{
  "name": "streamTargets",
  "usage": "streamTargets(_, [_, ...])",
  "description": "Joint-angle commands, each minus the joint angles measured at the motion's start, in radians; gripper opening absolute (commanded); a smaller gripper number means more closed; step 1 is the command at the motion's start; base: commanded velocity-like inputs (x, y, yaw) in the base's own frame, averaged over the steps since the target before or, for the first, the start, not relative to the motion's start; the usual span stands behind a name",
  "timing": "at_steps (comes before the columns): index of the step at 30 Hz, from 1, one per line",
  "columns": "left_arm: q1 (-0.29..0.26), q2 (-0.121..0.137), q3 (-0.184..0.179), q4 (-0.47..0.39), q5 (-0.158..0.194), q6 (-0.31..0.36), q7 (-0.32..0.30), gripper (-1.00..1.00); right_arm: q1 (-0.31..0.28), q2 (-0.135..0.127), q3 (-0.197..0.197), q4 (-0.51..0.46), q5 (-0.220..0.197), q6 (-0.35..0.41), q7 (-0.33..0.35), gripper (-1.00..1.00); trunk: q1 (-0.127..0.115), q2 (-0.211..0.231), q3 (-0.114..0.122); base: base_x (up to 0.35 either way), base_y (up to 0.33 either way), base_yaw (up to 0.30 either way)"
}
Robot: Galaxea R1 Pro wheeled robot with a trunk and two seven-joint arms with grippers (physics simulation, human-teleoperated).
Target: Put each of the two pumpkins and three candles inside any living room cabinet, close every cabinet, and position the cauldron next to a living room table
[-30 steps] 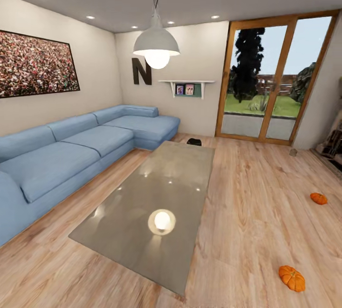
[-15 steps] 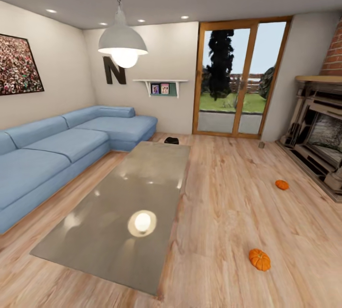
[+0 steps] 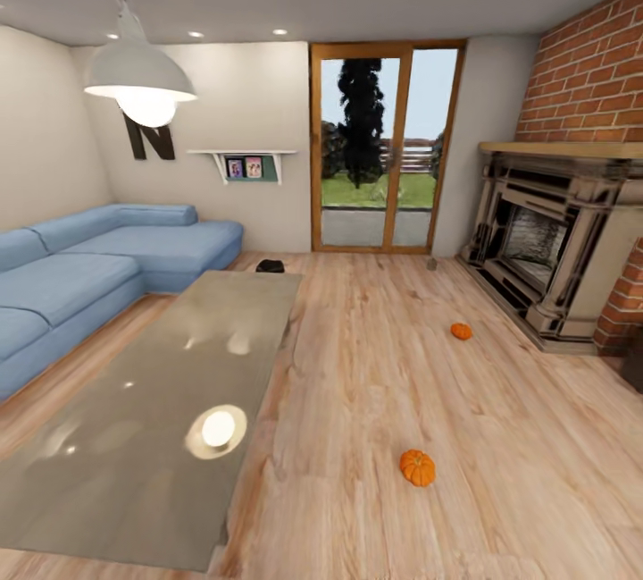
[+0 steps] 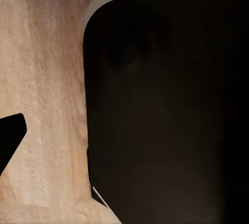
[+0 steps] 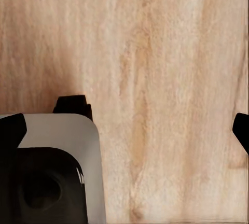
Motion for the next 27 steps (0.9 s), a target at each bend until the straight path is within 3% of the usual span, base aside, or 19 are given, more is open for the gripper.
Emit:
streamTargets(1, [0.0,-0.001,0.0,-0.007,-0.001,0.001,0.005,1.0,-0.001,0.0,0.0,0.0,-0.004,0.0,0.0,1.0,0.0,0.0,-0.001,0.0,-0.35,-0.298])
streamTargets(13, [-0.026,-0.027,-0.001,-0.028,-0.003,0.024,0.003,1.0,-0.001,0.0,0.0,0.0,-0.004,0.005,0.0,1.0,0.0,0.0,-0.001,0.0,-0.35,-0.299])
streamTargets(15, [-0.061,-0.034,-0.001,-0.033,-0.002,0.053,0.002,1.0,-0.001,0.0,0.0,0.0,-0.004,0.005,0.0,1.0,0.0,0.0,-0.001,0.0,-0.35,-0.3])
streamTargets(17, [-0.163,-0.072,-0.003,-0.073,0.0,0.181,0.002,1.0,-0.002,0.0,0.0,-0.001,-0.004,0.005,0.0,1.0,0.0,0.0,-0.001,0.0,-0.35,-0.3])
streamTargets(20, [-0.218,-0.1,-0.004,-0.107,-0.001,0.263,0.002,1.0,-0.002,0.0,0.0,-0.008,-0.004,0.006,0.0,1.0,0.0,0.0,-0.001,0.0,-0.35,-0.3])
streamTargets(25, [-0.257,-0.121,-0.006,-0.156,0.0,0.334,0.003,1.0,-0.002,-0.001,0.0,-0.04,-0.016,0.01,-0.001,1.0,0.0,0.0,-0.001,0.0,-0.35,-0.3])
streamTargets(27, [-0.266,-0.127,-0.006,-0.171,0.0,0.35,0.0,1.0,-0.002,-0.003,0.0,-0.052,-0.04,0.011,0.001,1.0,0.0,0.0,-0.001,0.0,-0.35,-0.3])
